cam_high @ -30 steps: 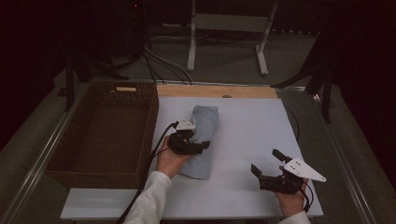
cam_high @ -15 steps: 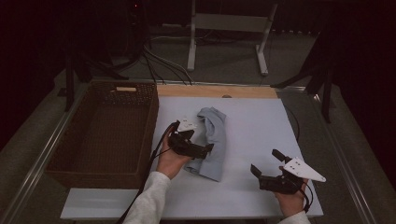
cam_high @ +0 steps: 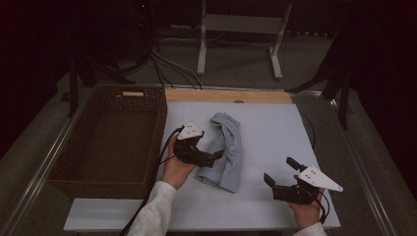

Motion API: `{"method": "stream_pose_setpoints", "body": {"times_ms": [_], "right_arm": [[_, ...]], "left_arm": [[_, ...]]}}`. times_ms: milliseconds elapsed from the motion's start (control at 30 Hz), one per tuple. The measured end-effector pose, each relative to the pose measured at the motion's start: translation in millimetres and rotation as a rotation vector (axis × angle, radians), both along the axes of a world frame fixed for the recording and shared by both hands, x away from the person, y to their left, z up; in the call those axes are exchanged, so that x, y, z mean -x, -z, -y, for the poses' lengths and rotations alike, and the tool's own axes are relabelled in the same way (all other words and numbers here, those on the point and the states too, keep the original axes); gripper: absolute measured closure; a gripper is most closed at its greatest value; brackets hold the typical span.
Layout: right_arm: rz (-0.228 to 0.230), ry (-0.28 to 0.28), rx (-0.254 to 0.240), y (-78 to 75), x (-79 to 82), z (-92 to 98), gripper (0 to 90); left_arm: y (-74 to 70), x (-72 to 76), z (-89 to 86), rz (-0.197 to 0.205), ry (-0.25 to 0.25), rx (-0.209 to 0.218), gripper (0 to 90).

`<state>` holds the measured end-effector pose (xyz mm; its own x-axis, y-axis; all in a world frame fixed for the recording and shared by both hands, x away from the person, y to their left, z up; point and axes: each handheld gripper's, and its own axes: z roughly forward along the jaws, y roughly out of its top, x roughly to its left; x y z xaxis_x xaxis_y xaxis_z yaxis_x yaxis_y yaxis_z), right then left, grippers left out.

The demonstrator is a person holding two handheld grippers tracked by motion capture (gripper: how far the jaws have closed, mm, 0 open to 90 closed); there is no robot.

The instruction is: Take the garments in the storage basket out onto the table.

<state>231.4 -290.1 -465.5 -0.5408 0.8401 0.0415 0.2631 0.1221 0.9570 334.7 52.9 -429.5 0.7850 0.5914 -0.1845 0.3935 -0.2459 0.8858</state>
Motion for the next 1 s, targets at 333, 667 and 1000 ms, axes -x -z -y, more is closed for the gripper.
{"method": "stream_pose_setpoints", "body": {"times_ms": [333, 667, 1000], "right_arm": [[0.002, 0.003, -0.003, -0.4, 0.2, 0.8, 1.2], [0.002, 0.005, -0.002, -0.4, 0.6, 0.7, 1.2], [0.003, 0.005, 0.000, -0.3, 0.7, 0.5, 1.2]], "left_arm": [[-9.1, 4.2, -8.5, -0.001, -0.039, 0.002, 0.0], [-13.1, 7.5, -18.6, 0.014, -0.082, -0.016, 0.0], [-10.1, 15.8, -22.6, 0.031, -0.094, -0.049, 0.0]]}}
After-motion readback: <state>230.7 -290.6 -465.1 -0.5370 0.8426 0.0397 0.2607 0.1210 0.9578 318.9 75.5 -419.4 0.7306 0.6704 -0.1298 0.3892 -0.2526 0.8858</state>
